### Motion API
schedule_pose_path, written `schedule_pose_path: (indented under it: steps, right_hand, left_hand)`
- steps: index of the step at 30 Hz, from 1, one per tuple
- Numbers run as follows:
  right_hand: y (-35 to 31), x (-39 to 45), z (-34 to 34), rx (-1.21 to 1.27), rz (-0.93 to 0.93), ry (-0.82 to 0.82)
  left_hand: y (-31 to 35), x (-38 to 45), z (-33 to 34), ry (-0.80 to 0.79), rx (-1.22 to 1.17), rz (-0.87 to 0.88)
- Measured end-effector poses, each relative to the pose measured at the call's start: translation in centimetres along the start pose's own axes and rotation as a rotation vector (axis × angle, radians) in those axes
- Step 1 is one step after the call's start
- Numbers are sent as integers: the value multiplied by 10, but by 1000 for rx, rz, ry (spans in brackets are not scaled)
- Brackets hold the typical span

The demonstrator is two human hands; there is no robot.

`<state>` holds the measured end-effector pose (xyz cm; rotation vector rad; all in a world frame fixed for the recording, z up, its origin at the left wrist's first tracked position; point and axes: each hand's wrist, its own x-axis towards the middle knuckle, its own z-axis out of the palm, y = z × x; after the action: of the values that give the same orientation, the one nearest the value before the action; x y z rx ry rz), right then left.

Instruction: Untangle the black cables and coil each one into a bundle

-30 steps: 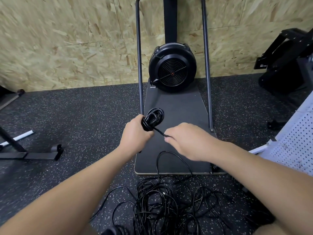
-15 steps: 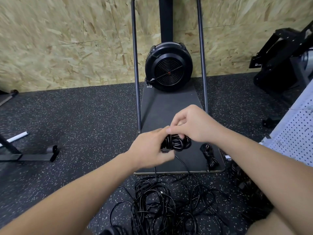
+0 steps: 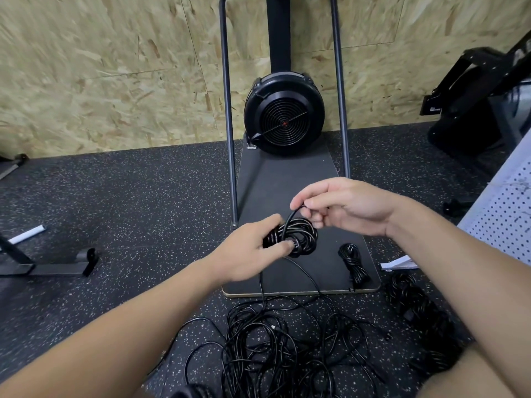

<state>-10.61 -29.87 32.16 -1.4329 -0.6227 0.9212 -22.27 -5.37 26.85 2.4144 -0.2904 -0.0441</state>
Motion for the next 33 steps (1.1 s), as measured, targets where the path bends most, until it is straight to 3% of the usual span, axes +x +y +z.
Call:
schedule_pose_path:
  steps: [4, 10, 14, 17, 22, 26, 33]
  right_hand:
    - [2, 0, 3, 103, -93, -92]
    - [17, 11, 16, 124, -170, 118]
    - [31, 26, 24, 55, -234, 285]
    - [40, 32, 28, -71, -232, 380]
    - [35, 23, 26, 7, -198, 276]
    - [28, 19, 29, -251, -240, 262]
    - [12, 11, 43, -519, -293, 312]
  left_hand:
    - [12, -1, -1, -9, -289, 9]
    - [25, 1, -8, 57, -503, 63]
    - [22, 5, -8, 234, -625, 15]
    - [14, 7, -3, 249, -714, -74]
    - [4, 9, -4, 212, -871, -202]
    - [3, 8, -7, 114, -957, -309]
    - [19, 4, -18, -340, -1117, -278]
